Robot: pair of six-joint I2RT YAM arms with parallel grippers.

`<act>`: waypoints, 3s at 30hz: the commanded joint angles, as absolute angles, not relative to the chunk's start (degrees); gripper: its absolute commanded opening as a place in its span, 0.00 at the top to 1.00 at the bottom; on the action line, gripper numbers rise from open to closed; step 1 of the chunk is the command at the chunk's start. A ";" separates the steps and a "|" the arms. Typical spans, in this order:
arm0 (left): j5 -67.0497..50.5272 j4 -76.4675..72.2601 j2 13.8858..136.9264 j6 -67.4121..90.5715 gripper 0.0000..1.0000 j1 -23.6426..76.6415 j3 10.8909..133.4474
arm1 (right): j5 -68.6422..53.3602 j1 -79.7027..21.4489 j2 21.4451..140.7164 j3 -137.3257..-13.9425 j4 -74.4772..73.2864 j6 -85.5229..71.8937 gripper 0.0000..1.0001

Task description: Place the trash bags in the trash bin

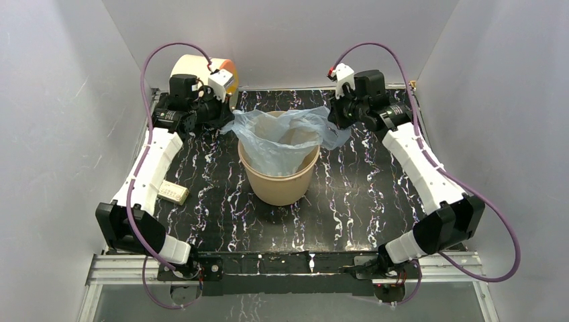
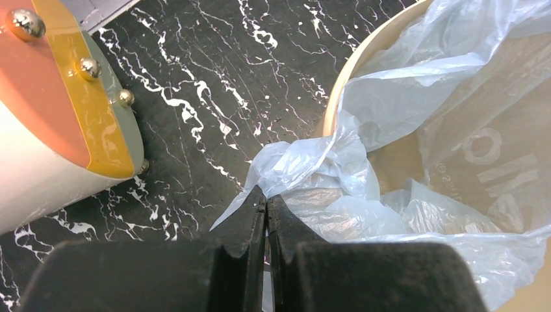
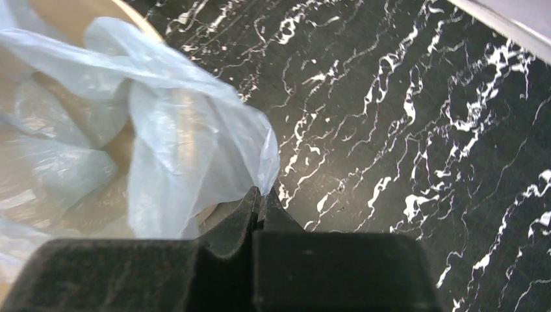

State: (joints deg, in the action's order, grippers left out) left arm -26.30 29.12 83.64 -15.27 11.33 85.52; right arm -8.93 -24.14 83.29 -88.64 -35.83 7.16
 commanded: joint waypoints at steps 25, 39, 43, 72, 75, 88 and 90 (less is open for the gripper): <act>-28.17 17.77 80.52 -6.79 1.00 7.38 68.83 | -21.10 -17.58 94.61 -88.78 -37.18 1.21 1.00; -28.12 10.81 72.95 -2.94 1.00 7.30 65.82 | -22.05 -17.54 88.95 -86.93 -33.88 -3.27 1.00; -26.74 10.98 73.73 -3.10 1.00 7.29 70.23 | -22.06 -17.42 83.25 -84.53 -26.99 -4.65 1.00; -21.01 12.53 73.91 -2.30 0.92 6.98 61.24 | -12.09 -17.32 89.03 -79.49 -30.49 -7.49 0.83; -17.52 12.77 71.04 -1.04 0.68 6.94 61.55 | -6.11 -17.29 84.86 -79.61 -29.09 -8.68 0.74; 6.53 13.48 58.94 12.20 0.09 6.68 59.25 | 9.26 -16.87 63.53 -69.34 -19.98 -18.43 0.16; 5.39 13.67 57.90 13.57 0.08 6.68 58.83 | 5.65 -16.87 61.13 -67.56 -18.78 -19.32 0.16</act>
State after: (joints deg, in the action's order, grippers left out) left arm 1.10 12.99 60.25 8.97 7.16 60.29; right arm 6.76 -17.08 64.69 -70.32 -23.20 -15.90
